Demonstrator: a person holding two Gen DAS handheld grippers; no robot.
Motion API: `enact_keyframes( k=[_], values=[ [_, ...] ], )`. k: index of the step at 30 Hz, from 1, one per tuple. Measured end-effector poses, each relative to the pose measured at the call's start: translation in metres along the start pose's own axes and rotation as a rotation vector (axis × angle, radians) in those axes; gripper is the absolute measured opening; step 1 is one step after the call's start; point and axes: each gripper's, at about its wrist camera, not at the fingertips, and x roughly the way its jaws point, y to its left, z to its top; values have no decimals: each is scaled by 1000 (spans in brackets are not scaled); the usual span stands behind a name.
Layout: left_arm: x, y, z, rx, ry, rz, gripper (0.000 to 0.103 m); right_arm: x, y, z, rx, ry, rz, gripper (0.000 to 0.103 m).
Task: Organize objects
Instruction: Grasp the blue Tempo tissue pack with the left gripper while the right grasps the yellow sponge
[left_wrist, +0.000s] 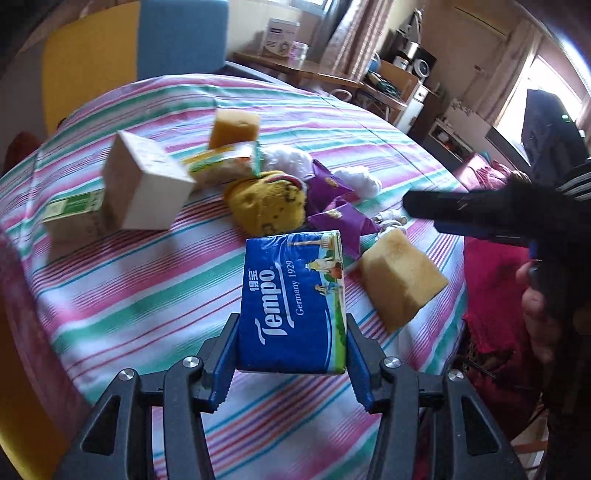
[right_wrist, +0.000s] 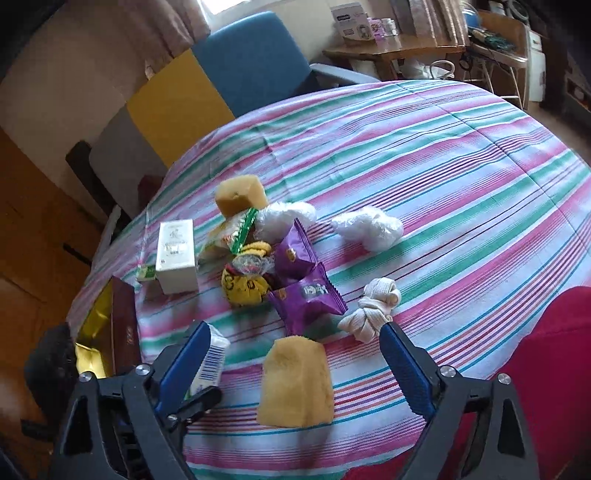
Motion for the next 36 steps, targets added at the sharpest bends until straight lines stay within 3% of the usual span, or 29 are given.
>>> enact_keyframes(
  k=[7,9,11,15,20,27,36],
  values=[
    [-54,24,-13,-83,-84,41,53,31,38,-11,-229,154,-181,72],
    [-65,33,-14,-105,-104,61,53,38,44,-14,-279,176,-249,45],
    [-80,45,-18,-130,-127,74,53,44,46,-15,-311,209,-284,34],
    [-105,75,-29,-174,-157,126,53,43,44,-13,-320,210,-281,33],
    [-129,115,-44,-258,-166,226,53,32,37,-11,-272,170,-217,32],
    [-144,175,-63,-404,-149,370,53,14,21,-5,-254,110,-153,32],
    [-159,214,-77,-509,-148,425,53,17,31,-8,-238,87,-131,32]
  ],
)
